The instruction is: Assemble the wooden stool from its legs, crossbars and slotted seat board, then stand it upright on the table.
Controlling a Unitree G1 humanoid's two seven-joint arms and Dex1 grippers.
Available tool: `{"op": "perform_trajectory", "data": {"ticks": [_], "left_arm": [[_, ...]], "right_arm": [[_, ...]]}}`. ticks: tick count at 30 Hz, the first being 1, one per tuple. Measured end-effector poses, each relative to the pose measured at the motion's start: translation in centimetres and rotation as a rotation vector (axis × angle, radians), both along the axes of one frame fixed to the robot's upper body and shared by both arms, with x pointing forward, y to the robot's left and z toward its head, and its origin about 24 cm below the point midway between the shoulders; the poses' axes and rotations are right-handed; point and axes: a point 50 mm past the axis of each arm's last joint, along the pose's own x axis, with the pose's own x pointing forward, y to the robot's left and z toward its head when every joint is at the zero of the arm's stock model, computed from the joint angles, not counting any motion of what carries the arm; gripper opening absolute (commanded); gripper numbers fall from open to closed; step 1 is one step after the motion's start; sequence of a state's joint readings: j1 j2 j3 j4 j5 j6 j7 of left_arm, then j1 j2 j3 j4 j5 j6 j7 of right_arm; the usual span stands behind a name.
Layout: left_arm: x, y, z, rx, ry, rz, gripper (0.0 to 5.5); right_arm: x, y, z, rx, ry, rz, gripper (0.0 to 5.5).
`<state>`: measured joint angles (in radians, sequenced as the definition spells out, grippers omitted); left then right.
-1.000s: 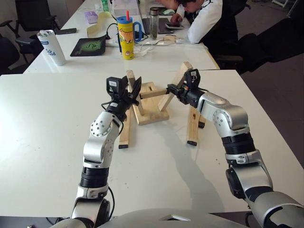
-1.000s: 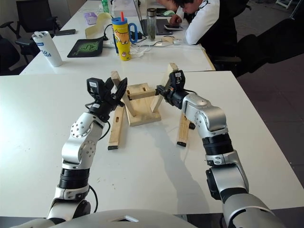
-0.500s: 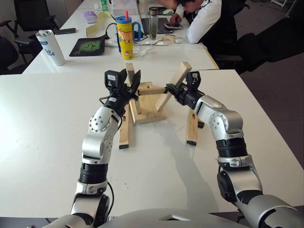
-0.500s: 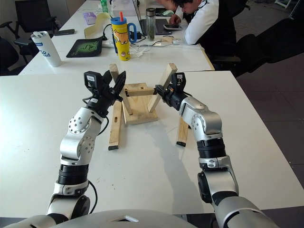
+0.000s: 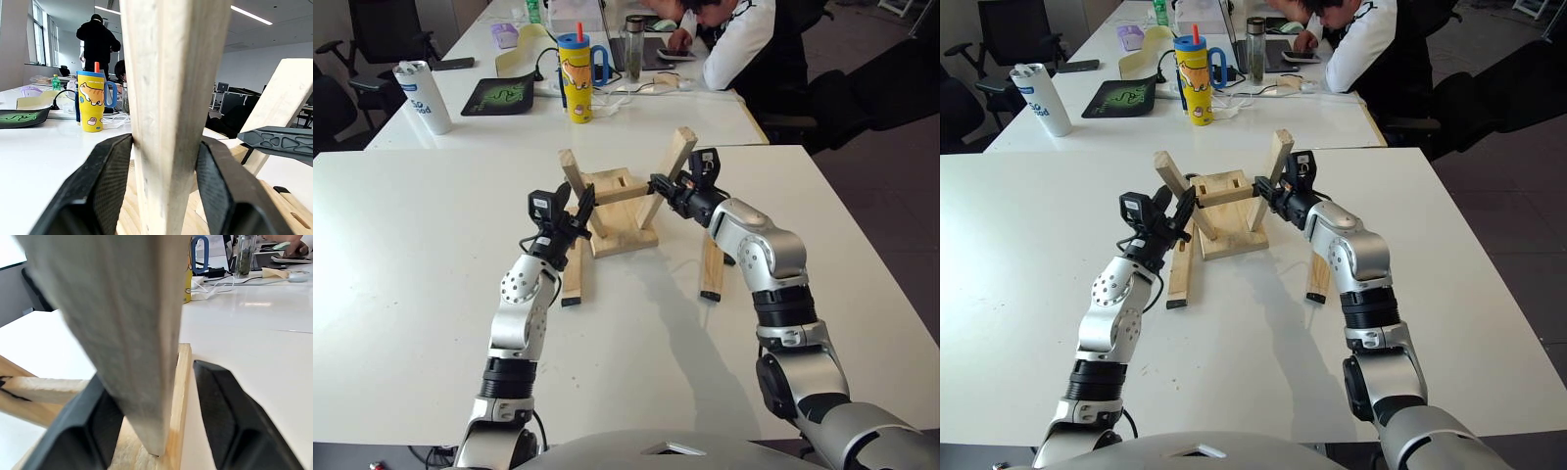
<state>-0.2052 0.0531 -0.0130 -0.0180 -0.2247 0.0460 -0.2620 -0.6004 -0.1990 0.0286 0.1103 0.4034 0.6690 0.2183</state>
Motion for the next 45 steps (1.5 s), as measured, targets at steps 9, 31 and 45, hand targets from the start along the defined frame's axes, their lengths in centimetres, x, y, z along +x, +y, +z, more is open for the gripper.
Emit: {"op": "perform_trajectory", "data": {"ticks": [9,31,45], "left_arm": [[0.0,-0.1,0.6,0.018,-0.001,0.001,2.09],[-0.3,0.6,4.6,0.101,-0.113,0.059,2.09],[-1.3,0.0,14.9,0.009,-0.459,0.058,2.09]], "right_arm": [[0.0,-0.1,1.1,0.061,-0.176,-0.074,2.28],[0.8,-1.3,9.8,0.21,-0.496,-0.157,2.28],[1.9,-0.3,11.3,0.221,-0.474,-0.093,2.28]]}}
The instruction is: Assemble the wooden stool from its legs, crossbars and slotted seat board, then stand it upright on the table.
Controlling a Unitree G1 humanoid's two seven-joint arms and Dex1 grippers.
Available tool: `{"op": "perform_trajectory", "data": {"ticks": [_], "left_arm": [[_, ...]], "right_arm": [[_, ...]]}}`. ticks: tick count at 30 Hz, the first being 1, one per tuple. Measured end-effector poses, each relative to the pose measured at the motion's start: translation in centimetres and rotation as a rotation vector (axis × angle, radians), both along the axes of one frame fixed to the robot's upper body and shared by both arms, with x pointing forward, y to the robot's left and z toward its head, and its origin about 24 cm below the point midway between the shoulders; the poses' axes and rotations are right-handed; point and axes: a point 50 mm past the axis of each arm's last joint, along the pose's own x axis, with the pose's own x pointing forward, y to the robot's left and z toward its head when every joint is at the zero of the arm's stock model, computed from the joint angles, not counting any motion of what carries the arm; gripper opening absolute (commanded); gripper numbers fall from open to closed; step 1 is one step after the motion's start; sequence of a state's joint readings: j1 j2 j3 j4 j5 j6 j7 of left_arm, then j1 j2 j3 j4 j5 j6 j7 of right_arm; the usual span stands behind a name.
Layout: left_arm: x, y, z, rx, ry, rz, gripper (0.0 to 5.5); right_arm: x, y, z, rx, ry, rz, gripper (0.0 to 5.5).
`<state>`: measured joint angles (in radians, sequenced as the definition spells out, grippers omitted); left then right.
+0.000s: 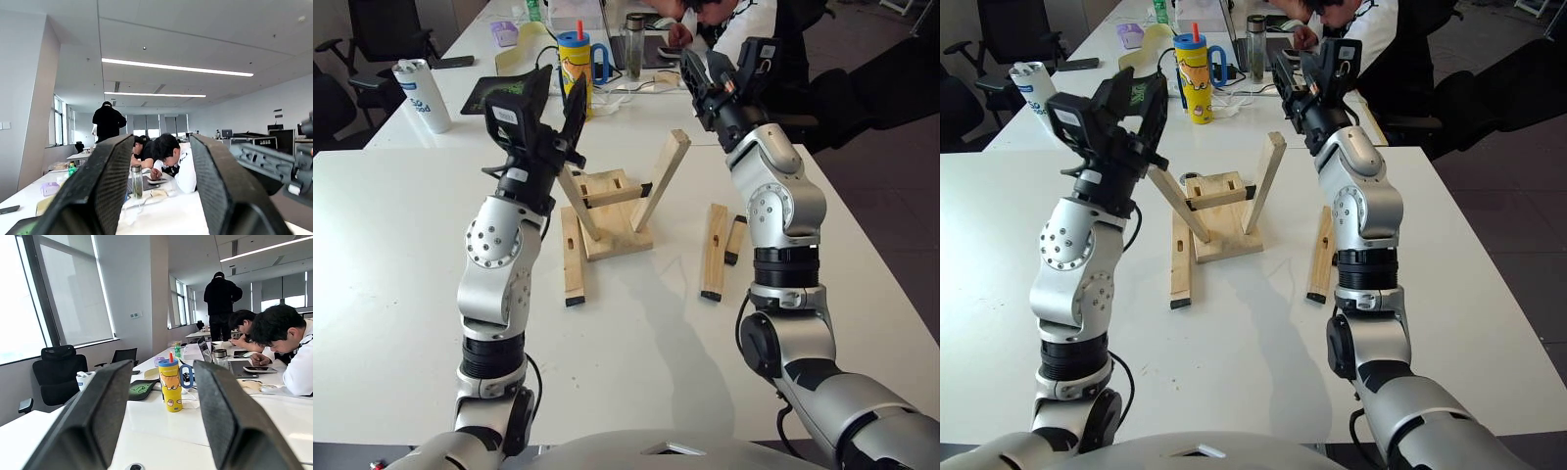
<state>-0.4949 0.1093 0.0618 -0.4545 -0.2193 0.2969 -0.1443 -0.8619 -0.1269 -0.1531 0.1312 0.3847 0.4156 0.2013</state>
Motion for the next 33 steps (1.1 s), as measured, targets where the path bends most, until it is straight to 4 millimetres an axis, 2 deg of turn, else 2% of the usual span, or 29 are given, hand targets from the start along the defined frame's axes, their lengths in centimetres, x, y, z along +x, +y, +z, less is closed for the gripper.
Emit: {"op": "perform_trajectory", "data": {"ticks": [3,4,5,7,8,9,10,12,13,17,18,19,20,23,26,29,33], "left_arm": [[0.1,1.3,3.4,-0.073,-0.072,0.007,2.09],[0.0,1.9,5.4,-0.112,-0.118,0.006,2.09],[-0.2,2.2,6.5,-0.13,-0.146,0.006,2.09],[-0.4,2.4,7.6,-0.14,-0.158,0.004,2.09],[0.0,2.4,7.1,-0.129,-0.116,0.011,2.09],[0.9,2.2,5.8,-0.109,-0.033,0.017,2.09],[2.0,2.1,3.3,-0.08,0.086,0.034,2.09],[3.5,1.5,-3.6,-0.031,0.36,0.05,2.09],[3.2,1.5,-5.1,-0.044,0.379,0.047,2.09],[2.9,1.2,-6.2,-0.055,0.331,0.052,2.09],[3.0,0.9,-6.8,-0.04,0.341,0.053,2.09],[3.0,0.6,-8.2,-0.049,0.383,0.04,2.09],[3.0,0.3,-8.4,-0.05,0.392,0.028,2.09],[3.3,-0.3,-8.8,-0.05,0.406,0.007,2.09],[3.5,-0.4,-8.8,-0.048,0.404,-0.003,2.09],[3.6,-0.5,-8.5,-0.048,0.395,-0.007,2.09],[3.6,-0.5,-8.2,-0.048,0.382,-0.007,2.09]], "right_arm": [[-0.2,0.3,3.1,0.047,-0.088,0.032,2.28],[-0.7,0.2,5.8,0.088,-0.173,0.049,2.28],[-1.2,0.0,7.5,0.117,-0.236,0.057,2.28],[-2.2,-0.2,9.7,0.14,-0.331,0.07,2.28],[-2.2,-0.1,9.4,0.129,-0.323,0.081,2.28],[-1.8,0.1,8.1,0.106,-0.269,0.09,2.28],[-1.1,0.5,5.4,0.066,-0.16,0.111,2.28],[-0.6,1.6,-2.0,-0.051,0.138,0.183,2.28],[-1.2,1.8,-3.5,-0.072,0.186,0.216,2.28],[-2.6,2.1,-3.9,-0.204,0.236,0.282,2.28],[-2.9,2.4,-5.1,-0.249,0.286,0.299,2.28],[-2.8,2.5,-5.2,-0.262,0.295,0.303,2.28],[-2.7,2.5,-5.3,-0.265,0.303,0.297,2.28],[-2.0,2.5,-5.9,-0.197,0.323,0.269,2.28],[-1.5,2.1,-5.6,0.0,0.301,0.23,2.28],[-1.2,1.0,-4.1,0.192,0.242,0.223,2.28],[-0.9,-1.1,0.8,0.426,0.096,0.231,2.28]]}}
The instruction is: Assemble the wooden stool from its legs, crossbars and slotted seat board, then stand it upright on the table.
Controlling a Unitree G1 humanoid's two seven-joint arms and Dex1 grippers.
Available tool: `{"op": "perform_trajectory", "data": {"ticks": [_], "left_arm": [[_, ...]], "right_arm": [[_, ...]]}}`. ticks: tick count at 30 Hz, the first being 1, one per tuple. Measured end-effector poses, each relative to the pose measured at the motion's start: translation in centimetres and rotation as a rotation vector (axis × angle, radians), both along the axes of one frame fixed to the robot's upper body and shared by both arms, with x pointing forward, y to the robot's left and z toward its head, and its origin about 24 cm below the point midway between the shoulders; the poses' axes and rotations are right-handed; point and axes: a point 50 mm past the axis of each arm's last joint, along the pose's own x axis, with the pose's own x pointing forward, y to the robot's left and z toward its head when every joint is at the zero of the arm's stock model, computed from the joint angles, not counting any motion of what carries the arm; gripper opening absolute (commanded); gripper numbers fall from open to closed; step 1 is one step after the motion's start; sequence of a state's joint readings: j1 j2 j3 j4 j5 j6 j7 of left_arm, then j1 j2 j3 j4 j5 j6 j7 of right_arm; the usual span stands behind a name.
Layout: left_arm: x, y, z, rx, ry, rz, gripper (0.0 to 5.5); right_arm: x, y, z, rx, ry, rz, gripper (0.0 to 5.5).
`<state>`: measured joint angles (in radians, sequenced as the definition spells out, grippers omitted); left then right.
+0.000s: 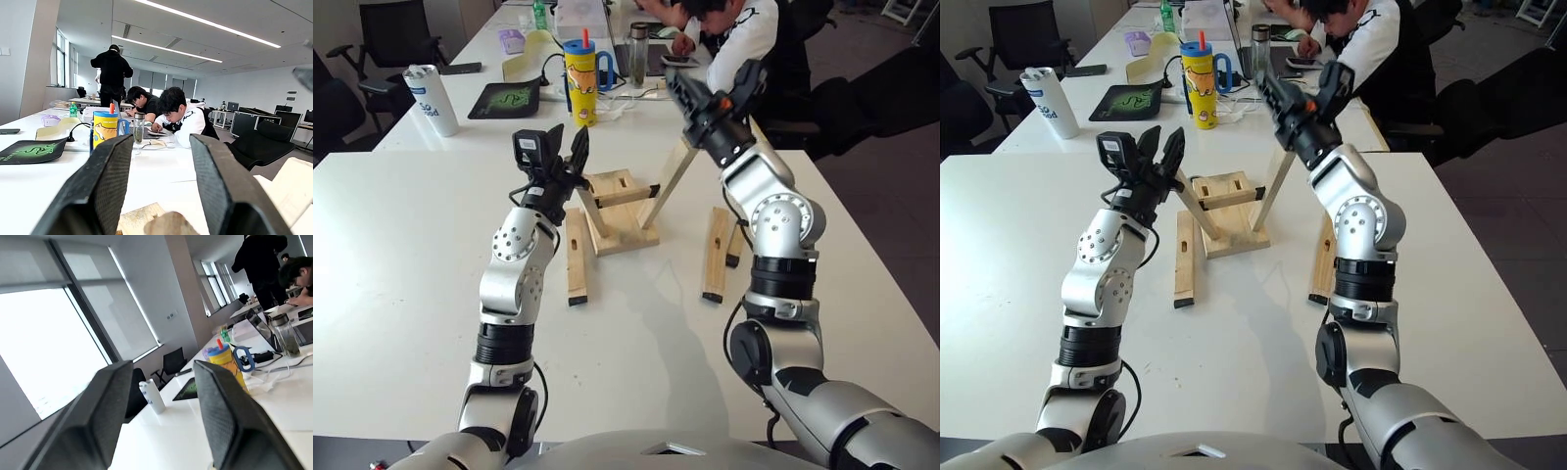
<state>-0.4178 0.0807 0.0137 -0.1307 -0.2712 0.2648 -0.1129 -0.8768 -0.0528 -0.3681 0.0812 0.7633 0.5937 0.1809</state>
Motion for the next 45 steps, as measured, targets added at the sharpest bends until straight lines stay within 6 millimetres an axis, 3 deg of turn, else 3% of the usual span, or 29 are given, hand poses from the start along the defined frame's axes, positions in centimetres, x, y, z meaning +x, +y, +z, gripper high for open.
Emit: {"op": "perform_trajectory", "data": {"ticks": [4,8,10,12,14,18,21,26,42,45], "left_arm": [[0.1,0.2,0.1,0.0,-0.003,0.005,2.09],[0.2,0.3,0.4,0.003,-0.013,0.007,2.09],[0.2,0.4,0.4,0.006,-0.014,0.012,2.09],[0.2,0.4,0.5,0.009,-0.011,0.011,2.09],[0.2,0.3,0.7,0.013,-0.014,0.004,2.09],[0.3,1.3,-0.5,0.029,0.055,0.049,2.09],[0.4,1.7,-0.5,0.029,0.067,0.065,2.09],[0.4,1.6,-0.7,0.033,0.086,0.062,2.09],[0.4,1.6,-0.7,0.04,0.081,0.064,2.09],[0.4,1.5,-0.6,0.04,0.078,0.059,2.09]], "right_arm": [[1.9,-4.0,3.0,0.173,0.018,-0.174,2.28],[2.9,-7.8,3.4,0.238,0.041,-0.321,2.28],[3.1,-6.9,3.0,0.18,0.052,-0.287,2.28],[3.4,-4.0,0.8,0.06,0.134,-0.186,2.28],[2.7,0.6,-4.9,-0.118,0.314,0.009,2.28],[0.8,3.0,-4.5,-0.306,0.277,0.125,2.28],[-0.4,3.6,-4.6,-0.417,0.24,0.147,2.28],[-0.4,3.8,-4.7,-0.483,0.232,0.121,2.28],[-0.5,3.2,-5.1,-0.154,0.298,0.16,2.28],[0.1,2.7,-5.5,0.017,0.354,0.141,2.28]]}}
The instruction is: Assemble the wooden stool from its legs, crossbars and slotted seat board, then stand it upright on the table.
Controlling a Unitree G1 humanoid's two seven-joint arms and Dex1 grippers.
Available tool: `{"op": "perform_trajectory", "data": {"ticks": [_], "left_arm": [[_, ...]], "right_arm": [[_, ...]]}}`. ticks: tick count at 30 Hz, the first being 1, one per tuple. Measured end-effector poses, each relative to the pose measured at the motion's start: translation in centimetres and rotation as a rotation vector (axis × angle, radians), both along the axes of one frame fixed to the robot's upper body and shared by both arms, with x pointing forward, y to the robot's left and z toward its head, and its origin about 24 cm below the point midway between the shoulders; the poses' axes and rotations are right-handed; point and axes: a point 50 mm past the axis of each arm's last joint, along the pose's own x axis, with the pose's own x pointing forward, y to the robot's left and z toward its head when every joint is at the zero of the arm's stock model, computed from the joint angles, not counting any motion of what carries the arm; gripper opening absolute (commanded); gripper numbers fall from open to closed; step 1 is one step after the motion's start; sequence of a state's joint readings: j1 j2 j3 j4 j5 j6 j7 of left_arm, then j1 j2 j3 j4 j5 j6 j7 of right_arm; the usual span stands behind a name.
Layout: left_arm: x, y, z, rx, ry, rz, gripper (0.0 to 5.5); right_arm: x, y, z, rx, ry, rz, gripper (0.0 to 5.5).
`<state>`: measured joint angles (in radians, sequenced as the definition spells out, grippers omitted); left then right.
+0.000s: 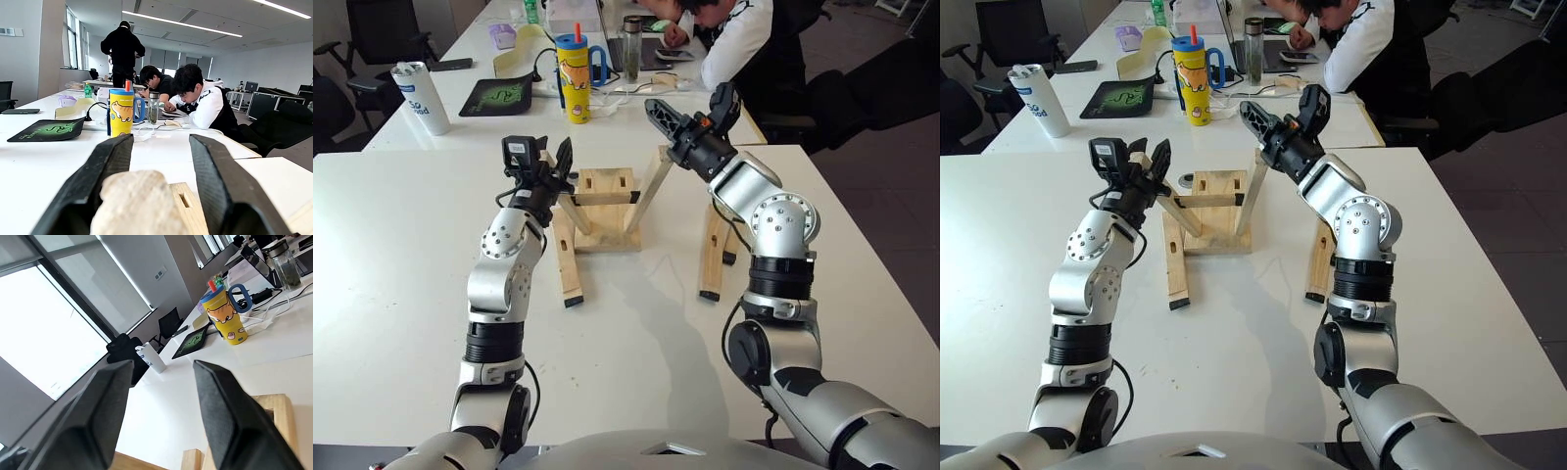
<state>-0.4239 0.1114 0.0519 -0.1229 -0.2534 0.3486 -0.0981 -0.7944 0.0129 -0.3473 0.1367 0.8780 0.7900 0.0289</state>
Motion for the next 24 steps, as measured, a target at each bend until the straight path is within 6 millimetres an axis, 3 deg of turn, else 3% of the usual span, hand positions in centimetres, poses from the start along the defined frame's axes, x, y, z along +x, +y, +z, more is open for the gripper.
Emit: {"op": "perform_trajectory", "data": {"ticks": [3,7,11,14,17,18,21,24], "left_arm": [[-0.1,-0.7,0.1,-0.004,-0.007,-0.034,2.09],[-0.2,-1.5,0.1,-0.015,-0.001,-0.062,2.09],[-0.3,-1.7,0.4,-0.018,-0.005,-0.061,2.09],[-0.3,-1.7,0.6,-0.017,-0.007,-0.063,2.09],[-0.4,-1.9,0.7,-0.019,-0.006,-0.069,2.09],[-0.4,-1.8,0.7,-0.018,-0.005,-0.069,2.09],[-0.3,-1.9,0.7,-0.015,0.001,-0.065,2.09],[-0.3,-0.3,0.5,-0.003,0.009,-0.001,2.09]], "right_arm": [[0.8,-1.7,-0.5,0.26,0.077,-0.073,2.28],[2.1,-5.9,-1.8,0.587,0.194,-0.222,2.28],[2.8,-11.6,-3.9,0.692,0.27,-0.464,2.28],[2.8,-12.4,-4.4,0.684,0.284,-0.507,2.28],[3.0,-11.0,-4.1,0.627,0.278,-0.451,2.28],[2.9,-9.7,-3.7,0.602,0.261,-0.385,2.28],[2.2,-2.7,-2.0,0.535,0.23,-0.103,2.28],[1.2,-0.4,-2.0,0.489,0.248,-0.037,2.28]]}}
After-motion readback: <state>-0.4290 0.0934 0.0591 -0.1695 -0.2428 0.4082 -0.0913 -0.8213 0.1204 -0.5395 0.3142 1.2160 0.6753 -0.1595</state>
